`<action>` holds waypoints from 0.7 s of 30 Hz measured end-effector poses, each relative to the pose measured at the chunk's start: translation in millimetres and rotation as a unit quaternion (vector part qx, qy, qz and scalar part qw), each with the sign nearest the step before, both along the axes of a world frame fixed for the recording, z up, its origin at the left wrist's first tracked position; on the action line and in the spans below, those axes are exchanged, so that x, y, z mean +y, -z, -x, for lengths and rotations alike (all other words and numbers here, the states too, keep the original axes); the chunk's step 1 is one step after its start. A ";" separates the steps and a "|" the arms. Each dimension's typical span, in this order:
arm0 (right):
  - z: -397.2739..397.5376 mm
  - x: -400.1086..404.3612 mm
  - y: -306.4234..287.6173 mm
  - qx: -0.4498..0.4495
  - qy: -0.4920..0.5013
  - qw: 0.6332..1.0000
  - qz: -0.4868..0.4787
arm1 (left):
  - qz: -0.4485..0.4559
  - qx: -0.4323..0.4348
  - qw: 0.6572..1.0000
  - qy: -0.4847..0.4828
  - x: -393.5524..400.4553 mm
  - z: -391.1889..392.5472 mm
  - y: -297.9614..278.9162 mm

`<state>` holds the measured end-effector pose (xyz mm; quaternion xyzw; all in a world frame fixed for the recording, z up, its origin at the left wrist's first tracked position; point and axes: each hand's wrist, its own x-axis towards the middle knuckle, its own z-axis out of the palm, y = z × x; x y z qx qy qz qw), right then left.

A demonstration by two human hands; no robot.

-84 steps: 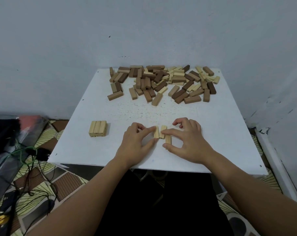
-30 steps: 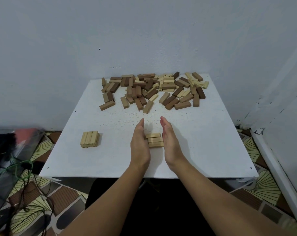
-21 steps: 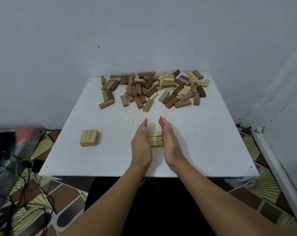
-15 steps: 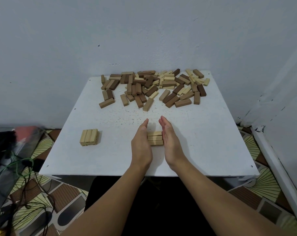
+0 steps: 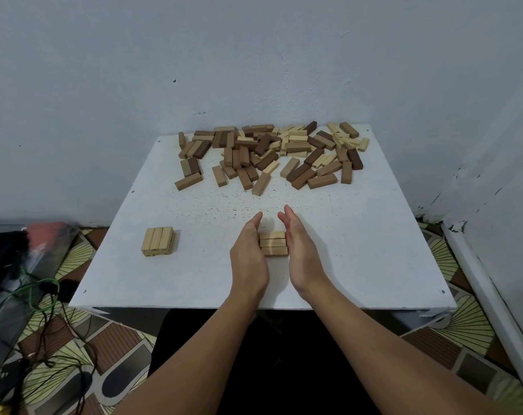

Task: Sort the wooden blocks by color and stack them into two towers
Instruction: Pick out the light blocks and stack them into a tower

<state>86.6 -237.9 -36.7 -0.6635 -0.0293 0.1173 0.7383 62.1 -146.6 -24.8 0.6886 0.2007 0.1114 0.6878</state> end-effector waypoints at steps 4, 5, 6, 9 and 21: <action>-2.5 -8.7 -4.9 -0.042 -0.001 0.998 0.046 | -0.009 -0.009 1.000 0.003 7.1 -0.6 -3.5; -4.1 -14.6 -9.0 -0.068 -0.007 0.995 0.077 | -0.057 -0.014 0.998 0.008 13.7 -0.1 -5.0; -7.0 -22.1 -12.4 -0.094 -0.015 0.988 0.119 | -0.114 -0.011 0.993 0.018 21.8 1.2 -5.8; -21.9 -46.3 -18.3 -0.157 -0.082 0.944 0.279 | -0.211 0.043 0.971 0.102 52.5 2.7 -12.6; -48.9 -81.3 -23.2 -0.110 -0.215 0.886 0.396 | -0.291 0.143 0.909 0.261 89.9 -12.0 -24.3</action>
